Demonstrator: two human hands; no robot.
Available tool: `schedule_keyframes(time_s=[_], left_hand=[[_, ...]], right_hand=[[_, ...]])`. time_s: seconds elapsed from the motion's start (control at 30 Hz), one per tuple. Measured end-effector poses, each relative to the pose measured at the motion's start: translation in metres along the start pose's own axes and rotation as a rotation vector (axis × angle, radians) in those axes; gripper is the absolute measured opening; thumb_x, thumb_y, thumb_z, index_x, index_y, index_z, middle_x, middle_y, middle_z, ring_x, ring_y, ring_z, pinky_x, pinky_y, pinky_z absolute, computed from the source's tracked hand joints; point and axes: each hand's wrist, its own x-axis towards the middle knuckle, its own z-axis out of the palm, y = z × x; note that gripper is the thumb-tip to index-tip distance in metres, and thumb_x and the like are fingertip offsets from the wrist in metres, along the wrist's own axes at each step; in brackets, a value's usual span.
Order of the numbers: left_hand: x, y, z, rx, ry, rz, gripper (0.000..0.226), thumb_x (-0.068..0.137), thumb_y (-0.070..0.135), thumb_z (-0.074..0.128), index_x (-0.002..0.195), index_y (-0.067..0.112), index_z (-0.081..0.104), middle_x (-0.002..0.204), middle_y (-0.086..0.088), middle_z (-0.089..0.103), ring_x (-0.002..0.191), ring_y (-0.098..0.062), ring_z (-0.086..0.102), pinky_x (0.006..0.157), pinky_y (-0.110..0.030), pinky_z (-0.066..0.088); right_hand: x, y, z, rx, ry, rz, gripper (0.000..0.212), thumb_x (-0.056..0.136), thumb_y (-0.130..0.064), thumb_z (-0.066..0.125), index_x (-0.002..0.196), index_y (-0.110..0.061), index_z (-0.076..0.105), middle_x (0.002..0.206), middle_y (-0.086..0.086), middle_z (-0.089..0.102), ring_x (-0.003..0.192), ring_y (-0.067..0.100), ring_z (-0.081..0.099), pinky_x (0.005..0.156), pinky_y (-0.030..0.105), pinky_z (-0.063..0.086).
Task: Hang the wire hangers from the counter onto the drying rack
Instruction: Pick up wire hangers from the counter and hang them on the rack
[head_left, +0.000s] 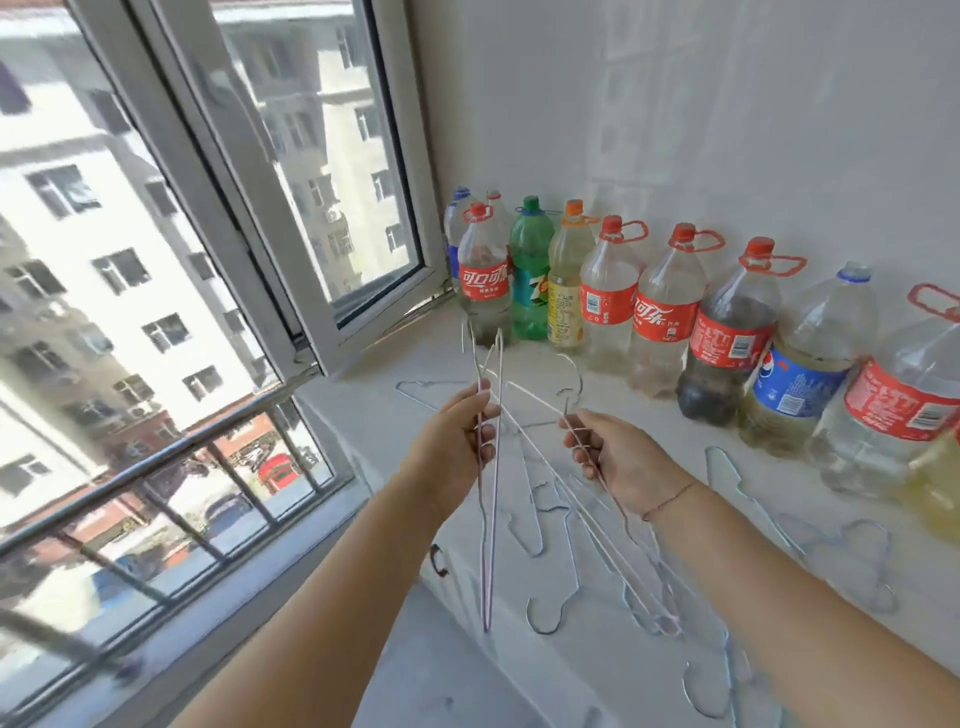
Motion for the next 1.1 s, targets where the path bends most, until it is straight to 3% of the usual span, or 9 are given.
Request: schedule_keyframes(time_s=[0.37, 0.7, 0.8, 0.93, 1.1], left_hand=[[-0.177, 0.057, -0.113, -0.045, 0.309, 0.273, 0.018, 0.092, 0.01, 0.05, 0.108, 0.013, 0.056, 0.067, 0.002, 0.053, 0.044, -0.005, 0.043, 0.039, -0.014, 0.033], [-0.418, 0.08, -0.254, 0.47, 0.89, 0.413, 0.009, 0.087, 0.018, 0.063, 0.094, 0.013, 0.068, 0.062, 0.003, 0.052, 0.054, -0.008, 0.041, 0.044, -0.015, 0.035], [-0.492, 0.075, -0.293, 0.625, 1.009, 0.453, 0.009, 0.084, 0.02, 0.068, 0.088, 0.011, 0.069, 0.061, 0.002, 0.055, 0.055, -0.008, 0.045, 0.045, -0.01, 0.039], [-0.582, 0.066, -0.337, 0.795, 1.023, 0.469, 0.011, 0.08, 0.02, 0.072, 0.07, 0.021, 0.067, 0.059, 0.006, 0.06, 0.053, -0.002, 0.051, 0.057, -0.017, 0.043], [-0.678, 0.059, -0.37, 1.017, 0.957, 0.46, 0.013, 0.077, 0.016, 0.074, 0.073, 0.027, 0.069, 0.069, 0.014, 0.061, 0.063, 0.006, 0.053, 0.063, -0.01, 0.04]], right_hand=[[-0.077, 0.047, 0.173, -0.164, -0.368, 0.067, 0.023, 0.095, -0.022, 0.044, 0.085, -0.008, 0.061, 0.069, 0.003, 0.051, 0.053, 0.01, 0.041, 0.042, 0.017, 0.031], [-0.202, 0.107, 0.331, -0.299, -0.549, 0.098, 0.022, 0.095, -0.022, 0.044, 0.083, -0.01, 0.058, 0.068, 0.002, 0.05, 0.054, 0.01, 0.039, 0.045, 0.02, 0.027], [-0.243, 0.134, 0.371, -0.315, -0.591, 0.097, 0.022, 0.095, -0.024, 0.045, 0.085, -0.01, 0.059, 0.067, 0.001, 0.051, 0.048, 0.008, 0.042, 0.038, 0.016, 0.03], [-0.304, 0.161, 0.423, -0.351, -0.655, 0.049, 0.022, 0.094, -0.023, 0.045, 0.082, -0.012, 0.06, 0.066, 0.0, 0.052, 0.053, 0.009, 0.041, 0.043, 0.019, 0.029], [-0.369, 0.181, 0.488, -0.408, -0.835, 0.029, 0.02, 0.093, -0.02, 0.047, 0.084, -0.009, 0.061, 0.067, 0.001, 0.052, 0.049, 0.008, 0.041, 0.034, 0.014, 0.031]])
